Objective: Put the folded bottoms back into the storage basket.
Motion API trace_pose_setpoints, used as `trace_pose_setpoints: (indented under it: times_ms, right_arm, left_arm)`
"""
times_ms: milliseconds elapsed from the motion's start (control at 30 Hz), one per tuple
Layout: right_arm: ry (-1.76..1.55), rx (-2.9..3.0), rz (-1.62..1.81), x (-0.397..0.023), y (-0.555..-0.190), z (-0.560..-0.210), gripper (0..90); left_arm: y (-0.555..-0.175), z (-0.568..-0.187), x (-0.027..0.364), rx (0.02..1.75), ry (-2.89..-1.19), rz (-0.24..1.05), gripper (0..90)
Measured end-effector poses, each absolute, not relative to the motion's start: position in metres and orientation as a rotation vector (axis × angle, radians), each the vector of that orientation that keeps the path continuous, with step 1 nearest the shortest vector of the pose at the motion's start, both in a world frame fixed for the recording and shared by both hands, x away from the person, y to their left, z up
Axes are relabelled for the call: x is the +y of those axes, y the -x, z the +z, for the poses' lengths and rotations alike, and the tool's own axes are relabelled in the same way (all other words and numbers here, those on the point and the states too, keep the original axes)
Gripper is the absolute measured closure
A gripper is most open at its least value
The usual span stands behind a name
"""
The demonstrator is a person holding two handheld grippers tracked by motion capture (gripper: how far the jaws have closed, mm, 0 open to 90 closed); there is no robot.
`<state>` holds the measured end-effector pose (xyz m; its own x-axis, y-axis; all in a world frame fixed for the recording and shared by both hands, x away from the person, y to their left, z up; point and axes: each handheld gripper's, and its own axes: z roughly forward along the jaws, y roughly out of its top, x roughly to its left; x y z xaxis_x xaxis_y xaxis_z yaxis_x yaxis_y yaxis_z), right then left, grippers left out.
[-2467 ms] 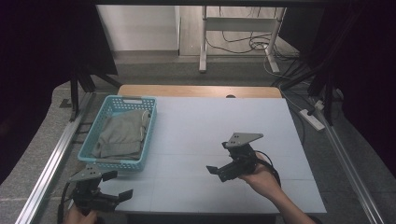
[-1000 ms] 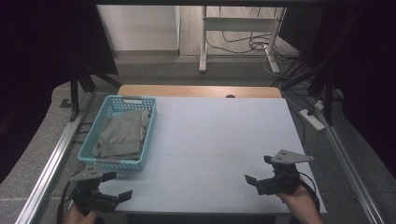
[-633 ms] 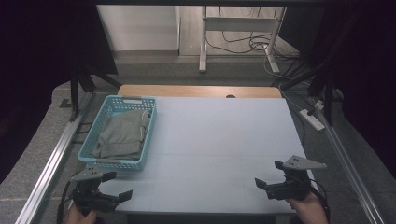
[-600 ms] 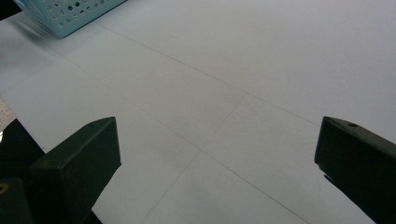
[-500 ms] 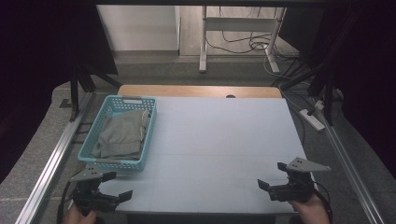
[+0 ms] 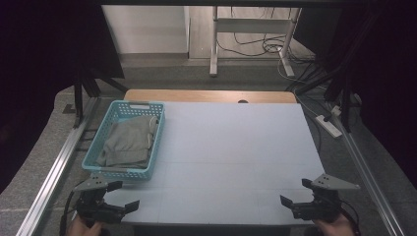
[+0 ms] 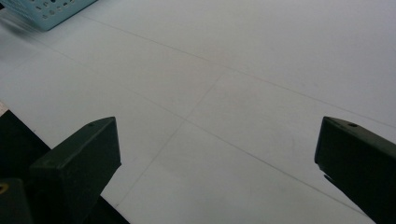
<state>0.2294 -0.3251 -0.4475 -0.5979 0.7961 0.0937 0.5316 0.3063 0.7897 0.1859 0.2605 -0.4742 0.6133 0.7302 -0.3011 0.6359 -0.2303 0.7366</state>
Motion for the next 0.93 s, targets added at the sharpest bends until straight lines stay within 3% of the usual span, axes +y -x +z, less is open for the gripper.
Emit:
trace_pose_setpoints:
  times_ms: [933]
  right_arm:
    - [-1.251, 2.256, 1.042, -0.338, -0.209, -0.446, 0.7]
  left_arm:
    - [-0.184, -0.474, 0.263, 1.077, -1.918, 0.142, 0.0]
